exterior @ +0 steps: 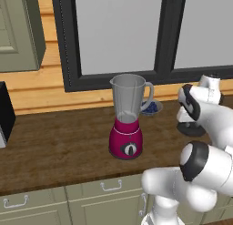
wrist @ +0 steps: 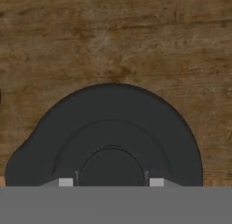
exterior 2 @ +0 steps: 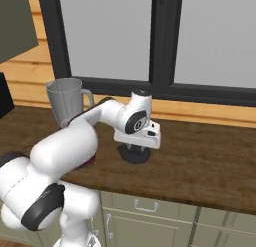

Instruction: Close the lid blender by securely placing the lid on top.

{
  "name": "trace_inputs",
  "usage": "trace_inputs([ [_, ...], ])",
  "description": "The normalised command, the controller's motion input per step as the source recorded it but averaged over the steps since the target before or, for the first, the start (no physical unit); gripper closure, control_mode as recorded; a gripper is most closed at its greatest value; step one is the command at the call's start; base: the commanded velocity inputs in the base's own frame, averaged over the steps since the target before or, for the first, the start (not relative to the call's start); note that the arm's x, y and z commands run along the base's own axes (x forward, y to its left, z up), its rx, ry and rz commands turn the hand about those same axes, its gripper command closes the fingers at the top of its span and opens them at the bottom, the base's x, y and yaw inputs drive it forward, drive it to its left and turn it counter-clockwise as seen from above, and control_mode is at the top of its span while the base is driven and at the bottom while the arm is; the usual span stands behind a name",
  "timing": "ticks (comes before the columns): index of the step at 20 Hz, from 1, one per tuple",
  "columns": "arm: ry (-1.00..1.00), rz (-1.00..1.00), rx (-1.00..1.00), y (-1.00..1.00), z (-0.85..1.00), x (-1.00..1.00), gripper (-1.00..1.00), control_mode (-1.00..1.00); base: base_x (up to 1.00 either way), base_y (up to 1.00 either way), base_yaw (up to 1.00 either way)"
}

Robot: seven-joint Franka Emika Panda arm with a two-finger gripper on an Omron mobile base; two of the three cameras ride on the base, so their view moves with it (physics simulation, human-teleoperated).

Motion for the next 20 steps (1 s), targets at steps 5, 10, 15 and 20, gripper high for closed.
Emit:
trace_inputs([
  [5, -0.02, 0.00, 0.00, 0.42, 1.00, -0.33, 1.00, -1.00, 0.00, 0.00, 0.00],
  [10, -0.07, 0.00, 0.00, 0.30, 1.00, -0.34, 1.00, -1.00, 0.00, 0.00, 0.00],
  [15, -0.08, 0.00, 0.00, 0.31, 1.00, -0.21, 1.00, -1.00, 0.00, 0.00, 0.00],
  [20, -0.07, 0.00, 0.00, 0.35, 1.00, -0.09, 1.00, -1.00, 0.00, 0.00, 0.00],
])
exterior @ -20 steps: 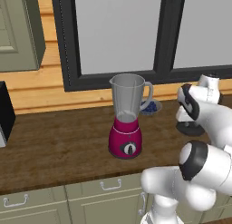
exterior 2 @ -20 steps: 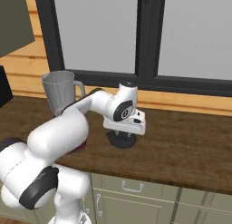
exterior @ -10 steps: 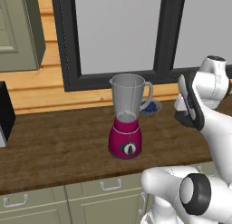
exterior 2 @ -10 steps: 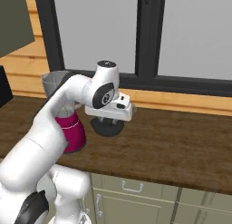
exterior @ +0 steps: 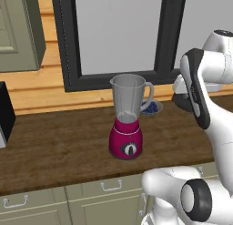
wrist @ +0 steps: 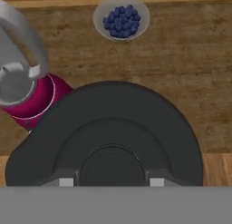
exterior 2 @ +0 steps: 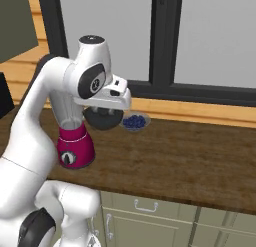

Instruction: Close the lid blender by securely placing the lid on top.

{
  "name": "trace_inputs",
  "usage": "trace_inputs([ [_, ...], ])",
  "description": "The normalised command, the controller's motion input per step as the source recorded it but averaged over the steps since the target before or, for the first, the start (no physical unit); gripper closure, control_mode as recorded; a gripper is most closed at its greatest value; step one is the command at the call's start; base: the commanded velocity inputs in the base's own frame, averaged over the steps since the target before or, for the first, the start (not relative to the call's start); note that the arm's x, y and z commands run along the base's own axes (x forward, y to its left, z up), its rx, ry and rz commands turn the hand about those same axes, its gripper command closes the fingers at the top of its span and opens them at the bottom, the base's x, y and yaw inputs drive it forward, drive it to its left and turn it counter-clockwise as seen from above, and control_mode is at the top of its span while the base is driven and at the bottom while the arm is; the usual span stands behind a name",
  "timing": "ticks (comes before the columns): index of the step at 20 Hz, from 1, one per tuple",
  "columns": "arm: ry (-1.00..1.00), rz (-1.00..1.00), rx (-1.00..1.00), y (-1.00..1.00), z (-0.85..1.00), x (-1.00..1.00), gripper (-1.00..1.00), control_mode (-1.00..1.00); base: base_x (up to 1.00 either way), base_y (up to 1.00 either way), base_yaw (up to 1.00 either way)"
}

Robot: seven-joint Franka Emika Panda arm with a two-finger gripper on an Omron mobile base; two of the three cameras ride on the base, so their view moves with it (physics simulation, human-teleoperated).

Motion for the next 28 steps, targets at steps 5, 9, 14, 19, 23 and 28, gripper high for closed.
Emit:
trace_inputs([
  [5, -0.05, 0.00, 0.00, 0.27, 1.00, 0.00, 1.00, -1.00, 0.00, 0.00, 0.00],
  [9, 0.00, 0.01, 0.00, 0.38, 0.91, 0.11, 1.00, -1.00, 0.00, 0.00, 0.00],
  [14, 0.11, 0.01, 0.00, 0.89, 0.06, 0.67, 1.00, -1.00, 0.00, 0.00, 0.00],
  [19, 0.11, 0.03, 0.00, 0.90, -0.12, 0.67, 1.00, -1.00, 0.00, 0.00, 0.00],
  [23, 0.14, 0.00, 0.00, 0.58, -0.25, 0.54, 1.00, -1.00, 0.00, 0.00, 0.00],
  [28, 0.17, 0.00, 0.00, 0.49, -0.16, 0.36, 1.00, -1.00, 0.00, 0.00, 0.00],
])
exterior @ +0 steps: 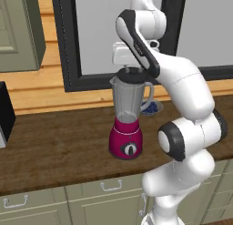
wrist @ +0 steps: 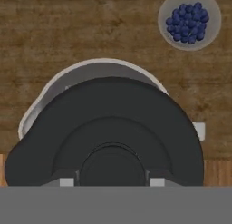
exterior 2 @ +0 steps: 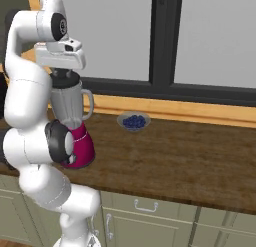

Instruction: Close the lid blender by securely placing the lid on top.

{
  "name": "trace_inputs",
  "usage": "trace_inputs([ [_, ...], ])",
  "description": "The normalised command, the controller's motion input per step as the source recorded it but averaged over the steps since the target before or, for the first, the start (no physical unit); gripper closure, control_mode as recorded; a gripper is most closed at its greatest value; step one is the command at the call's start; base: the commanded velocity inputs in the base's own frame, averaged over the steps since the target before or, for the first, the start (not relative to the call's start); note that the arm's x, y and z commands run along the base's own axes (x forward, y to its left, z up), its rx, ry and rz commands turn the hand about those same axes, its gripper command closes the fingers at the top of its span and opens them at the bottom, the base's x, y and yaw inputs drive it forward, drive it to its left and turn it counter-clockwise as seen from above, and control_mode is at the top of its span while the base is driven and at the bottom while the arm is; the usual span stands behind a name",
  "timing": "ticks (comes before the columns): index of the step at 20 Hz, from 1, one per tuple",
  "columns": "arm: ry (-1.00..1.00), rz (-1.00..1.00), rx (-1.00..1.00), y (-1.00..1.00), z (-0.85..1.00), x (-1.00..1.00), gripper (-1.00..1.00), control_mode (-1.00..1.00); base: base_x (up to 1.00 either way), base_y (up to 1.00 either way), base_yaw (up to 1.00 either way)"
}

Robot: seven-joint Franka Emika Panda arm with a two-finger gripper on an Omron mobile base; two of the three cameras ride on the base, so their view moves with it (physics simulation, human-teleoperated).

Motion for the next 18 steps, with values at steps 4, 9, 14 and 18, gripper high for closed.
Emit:
trace_inputs([
  [4, 0.14, 0.00, 0.00, 0.51, -0.14, 0.10, 1.00, -1.00, 0.00, 0.00, 0.00],
  [9, 0.11, 0.00, 0.00, 0.14, -0.18, 0.01, 1.00, -1.00, 0.00, 0.00, 0.00],
  [14, 0.00, 0.00, 0.00, -0.09, 0.00, 0.00, 1.00, -1.00, 0.00, 0.00, 0.00],
  [18, 0.00, 0.00, 0.00, -0.18, 0.01, 0.07, 1.00, -1.00, 0.00, 0.00, 0.00],
])
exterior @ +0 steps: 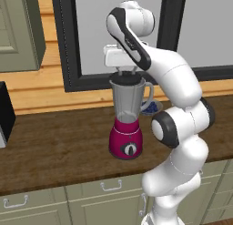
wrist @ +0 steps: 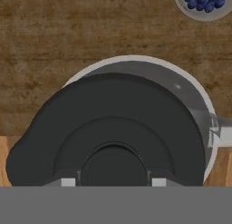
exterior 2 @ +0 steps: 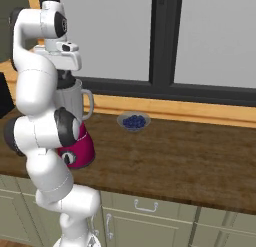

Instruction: Close the lid blender by securely placing the lid on top.

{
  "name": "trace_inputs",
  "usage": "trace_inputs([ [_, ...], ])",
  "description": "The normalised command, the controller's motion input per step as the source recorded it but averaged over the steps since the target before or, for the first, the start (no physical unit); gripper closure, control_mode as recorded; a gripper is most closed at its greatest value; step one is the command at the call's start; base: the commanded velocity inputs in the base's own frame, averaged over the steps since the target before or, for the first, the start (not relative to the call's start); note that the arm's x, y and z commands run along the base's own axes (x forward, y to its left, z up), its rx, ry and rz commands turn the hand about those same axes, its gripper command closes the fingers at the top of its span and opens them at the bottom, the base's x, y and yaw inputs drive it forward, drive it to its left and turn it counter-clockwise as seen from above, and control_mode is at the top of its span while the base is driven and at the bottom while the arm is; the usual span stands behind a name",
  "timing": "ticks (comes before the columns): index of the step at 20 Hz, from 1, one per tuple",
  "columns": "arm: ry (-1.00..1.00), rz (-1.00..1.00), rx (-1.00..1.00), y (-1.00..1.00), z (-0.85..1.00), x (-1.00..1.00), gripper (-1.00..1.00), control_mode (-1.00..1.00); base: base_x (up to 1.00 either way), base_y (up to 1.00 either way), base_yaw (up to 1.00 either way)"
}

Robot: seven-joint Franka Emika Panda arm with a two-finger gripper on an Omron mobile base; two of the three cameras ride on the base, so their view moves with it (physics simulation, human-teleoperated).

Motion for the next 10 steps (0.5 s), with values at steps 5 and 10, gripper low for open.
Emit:
trace_inputs([
  [5, 0.00, -0.01, 0.00, -0.12, 0.00, 0.02, 1.00, -1.00, 0.00, 0.00, 0.00],
  [10, -0.01, -0.01, 0.00, -0.05, -0.01, 0.04, 1.00, -1.00, 0.00, 0.00, 0.00],
])
